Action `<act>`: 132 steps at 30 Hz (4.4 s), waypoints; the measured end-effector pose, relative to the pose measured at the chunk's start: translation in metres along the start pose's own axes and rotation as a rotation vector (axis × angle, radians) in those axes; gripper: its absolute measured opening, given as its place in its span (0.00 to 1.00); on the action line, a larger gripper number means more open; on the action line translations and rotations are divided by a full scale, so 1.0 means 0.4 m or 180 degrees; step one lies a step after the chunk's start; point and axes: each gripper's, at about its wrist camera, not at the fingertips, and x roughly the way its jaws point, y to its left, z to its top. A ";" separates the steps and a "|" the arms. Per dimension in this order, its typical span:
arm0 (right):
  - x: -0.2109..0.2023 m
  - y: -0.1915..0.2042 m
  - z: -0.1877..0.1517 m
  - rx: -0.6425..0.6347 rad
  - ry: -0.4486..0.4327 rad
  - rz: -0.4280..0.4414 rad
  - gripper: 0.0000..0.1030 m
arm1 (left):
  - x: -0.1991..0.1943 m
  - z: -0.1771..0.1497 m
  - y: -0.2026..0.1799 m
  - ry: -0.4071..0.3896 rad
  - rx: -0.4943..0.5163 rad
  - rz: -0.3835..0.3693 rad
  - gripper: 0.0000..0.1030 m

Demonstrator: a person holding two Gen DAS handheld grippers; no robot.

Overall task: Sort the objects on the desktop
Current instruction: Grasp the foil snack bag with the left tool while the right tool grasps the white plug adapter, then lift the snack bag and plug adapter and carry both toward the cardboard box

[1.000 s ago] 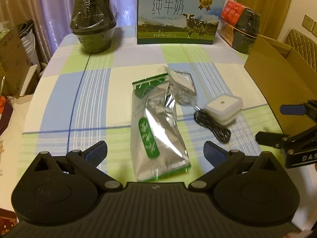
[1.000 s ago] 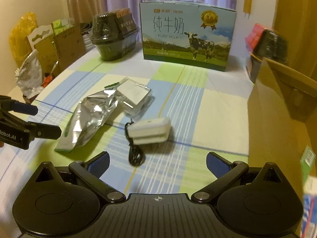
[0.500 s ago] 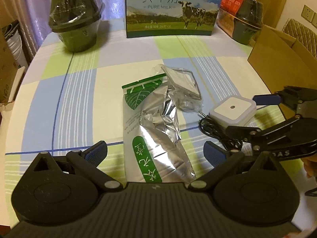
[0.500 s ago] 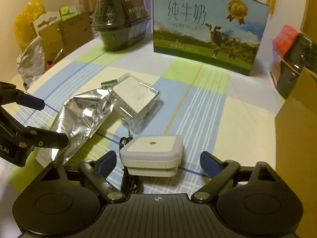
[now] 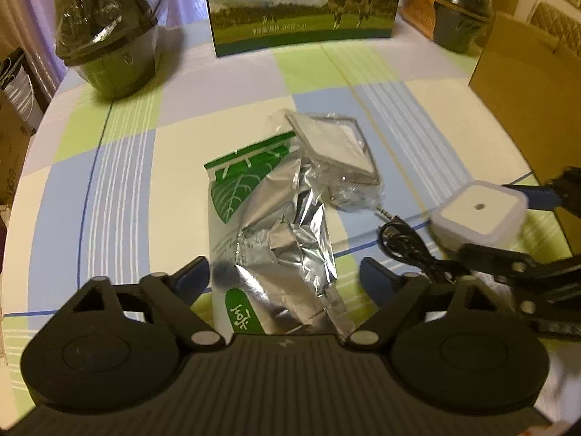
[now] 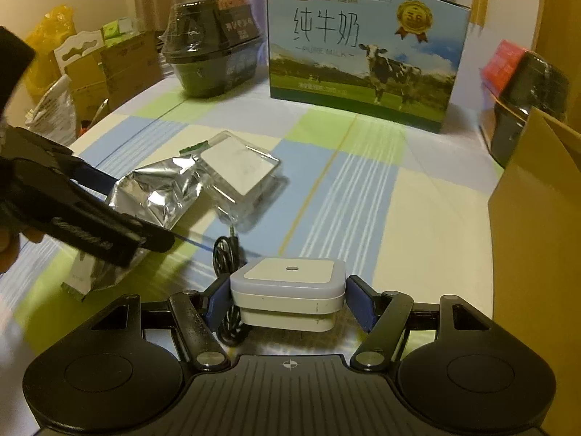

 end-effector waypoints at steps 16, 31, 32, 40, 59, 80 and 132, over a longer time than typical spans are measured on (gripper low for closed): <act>-0.227 0.042 -0.184 0.0404 0.0021 0.0085 0.63 | -0.206 -0.248 -0.148 0.0102 -0.0064 -0.0127 0.44; -0.422 0.060 -0.399 0.0680 0.0072 -0.0089 0.63 | -0.340 -0.427 -0.292 0.0230 -0.0145 -0.0412 0.74; -0.424 0.063 -0.402 0.0641 0.0066 -0.0106 0.63 | -0.341 -0.424 -0.300 0.0242 -0.0107 -0.0408 0.79; -0.420 0.076 -0.417 0.0439 0.0017 -0.0115 0.63 | -0.278 -0.397 -0.319 0.0517 0.0174 -0.0224 0.79; -0.383 0.078 -0.425 0.0550 0.0119 -0.0155 0.74 | -0.286 -0.407 -0.288 0.0425 0.0070 -0.0247 0.49; -0.389 0.065 -0.428 0.0659 0.0072 -0.0138 0.74 | -0.286 -0.404 -0.282 0.0472 0.0115 -0.0228 0.43; -0.536 0.104 -0.382 0.0537 -0.0310 -0.0288 0.56 | -0.472 -0.425 -0.338 0.0092 0.0104 -0.0273 0.42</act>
